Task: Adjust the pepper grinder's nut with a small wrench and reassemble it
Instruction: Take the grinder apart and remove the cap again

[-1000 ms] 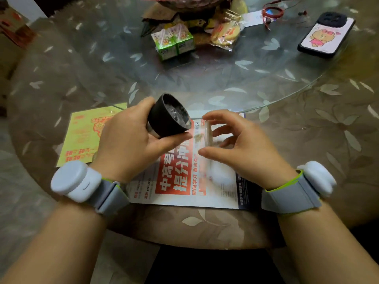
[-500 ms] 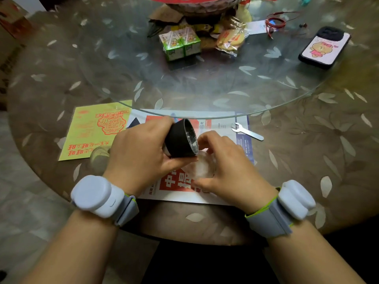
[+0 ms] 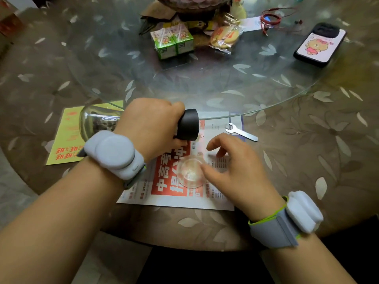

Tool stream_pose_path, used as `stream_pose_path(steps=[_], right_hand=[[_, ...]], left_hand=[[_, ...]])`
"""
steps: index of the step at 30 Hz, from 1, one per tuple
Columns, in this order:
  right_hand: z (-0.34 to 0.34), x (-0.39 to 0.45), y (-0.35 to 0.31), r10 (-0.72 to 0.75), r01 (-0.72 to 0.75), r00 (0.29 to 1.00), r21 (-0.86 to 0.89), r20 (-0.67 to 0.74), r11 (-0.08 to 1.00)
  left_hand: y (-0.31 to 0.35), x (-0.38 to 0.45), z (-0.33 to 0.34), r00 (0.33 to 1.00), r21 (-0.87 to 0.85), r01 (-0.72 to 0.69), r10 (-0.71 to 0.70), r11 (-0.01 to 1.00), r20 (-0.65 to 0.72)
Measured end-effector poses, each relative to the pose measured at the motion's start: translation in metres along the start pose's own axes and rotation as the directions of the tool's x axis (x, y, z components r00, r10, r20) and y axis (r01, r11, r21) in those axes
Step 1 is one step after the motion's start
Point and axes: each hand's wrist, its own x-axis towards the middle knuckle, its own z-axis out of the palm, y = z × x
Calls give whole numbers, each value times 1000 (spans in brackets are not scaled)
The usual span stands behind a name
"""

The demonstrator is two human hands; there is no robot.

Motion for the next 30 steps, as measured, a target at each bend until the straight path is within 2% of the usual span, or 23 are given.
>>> stream_pose_path(steps=[5, 12, 16, 21, 24, 30], right_hand=[[-9, 5, 8, 55, -52, 997, 54, -52, 997], [-11, 10, 7, 50, -49, 998, 28, -36, 998], [-12, 21, 4, 2, -1, 1000, -21, 25, 1000], [-5, 40, 9, -106, 121, 991, -203, 81, 972], [2, 43, 17, -160, 176, 984, -319, 75, 931], [8, 40, 21, -227, 235, 971, -404, 68, 884]], left_hand=[[10, 13, -3, 992, 106, -70, 57, 992, 114], [11, 16, -7, 986, 127, -95, 75, 987, 149], [2, 10, -8, 995, -10, 19, -18, 1000, 99], [-6, -11, 3, 977, -139, 201, -187, 970, 106], [-2, -18, 4, 965, -148, 243, -224, 959, 138], [7, -25, 9, 964, -195, 235, -203, 952, 172]])
